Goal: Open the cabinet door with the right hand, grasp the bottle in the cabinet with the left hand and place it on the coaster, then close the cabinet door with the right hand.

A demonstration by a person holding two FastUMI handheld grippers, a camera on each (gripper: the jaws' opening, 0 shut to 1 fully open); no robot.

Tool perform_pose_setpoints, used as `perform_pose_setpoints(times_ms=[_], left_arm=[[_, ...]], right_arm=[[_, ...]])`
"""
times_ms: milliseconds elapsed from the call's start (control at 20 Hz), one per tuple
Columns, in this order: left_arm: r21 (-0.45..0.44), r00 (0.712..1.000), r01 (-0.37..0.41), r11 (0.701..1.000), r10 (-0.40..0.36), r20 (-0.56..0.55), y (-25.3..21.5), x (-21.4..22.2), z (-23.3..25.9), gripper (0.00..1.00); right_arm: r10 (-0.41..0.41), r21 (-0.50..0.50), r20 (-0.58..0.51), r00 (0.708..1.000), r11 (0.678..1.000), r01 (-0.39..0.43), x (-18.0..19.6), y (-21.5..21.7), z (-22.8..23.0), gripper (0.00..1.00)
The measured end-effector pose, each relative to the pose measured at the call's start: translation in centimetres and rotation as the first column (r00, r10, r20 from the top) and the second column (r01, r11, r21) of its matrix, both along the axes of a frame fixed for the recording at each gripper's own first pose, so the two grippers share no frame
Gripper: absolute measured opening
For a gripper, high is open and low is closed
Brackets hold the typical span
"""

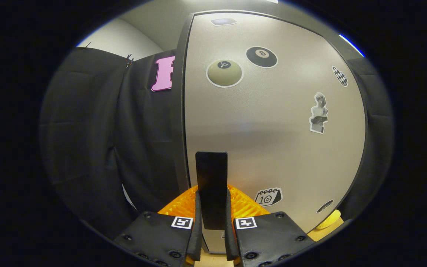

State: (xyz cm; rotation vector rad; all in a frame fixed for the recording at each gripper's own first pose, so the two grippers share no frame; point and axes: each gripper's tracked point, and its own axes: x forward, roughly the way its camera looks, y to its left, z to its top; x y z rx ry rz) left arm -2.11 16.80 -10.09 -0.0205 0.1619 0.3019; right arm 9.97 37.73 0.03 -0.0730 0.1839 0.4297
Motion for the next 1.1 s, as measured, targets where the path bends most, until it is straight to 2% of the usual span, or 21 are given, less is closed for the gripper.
perform_pose_setpoints(times_ms=[150, 300, 350, 450, 800, 950, 1100], left_arm=[[-0.002, 1.0, 0.03, 1.0, -0.03, 0.003, -1.5, -0.1, 0.1, 0.84], [0.046, 0.998, 0.057, 0.997, -0.058, 0.007, -2.7, -0.1, -0.1, 0.86], [0.05, 0.998, 0.069, 0.996, -0.069, 0.009, -3.2, 0.0, -0.2, 0.86], [0.044, 0.997, 0.082, 0.996, -0.082, -0.004, -4.2, 0.2, 0.0, 0.84], [0.079, 0.993, 0.087, 0.993, -0.092, 0.073, -8.9, -0.8, 6.4, 0.84], [0.034, 0.993, 0.083, 0.996, -0.085, 0.076, -12.6, -1.8, 6.5, 0.84], [0.04, 0.995, 0.062, 0.997, -0.065, 0.07, -16.0, -5.3, 6.4, 0.86]], right_arm=[[0.052, 0.017, -0.023, 0.998, 0.999, -0.051, -0.2, -0.1, -0.1, 0.28], [0.107, 0.028, -0.037, 0.994, 0.994, -0.106, -0.4, -0.1, -0.1, 0.21], [0.122, 0.034, -0.038, 0.992, 0.992, -0.12, -0.5, -0.2, 0.0, 0.15], [0.159, 0.024, -0.044, 0.986, 0.987, -0.158, -1.4, -0.5, -0.1, 0.13], [0.285, 0.048, -0.036, 0.958, 0.958, -0.283, -5.4, -2.5, 0.5, 0.15], [0.348, 0.067, -0.035, 0.937, 0.936, -0.346, -7.4, -3.9, 0.8, 0.15], [0.398, 0.077, -0.031, 0.917, 0.916, -0.395, -7.9, -5.0, 0.7, 0.15]])
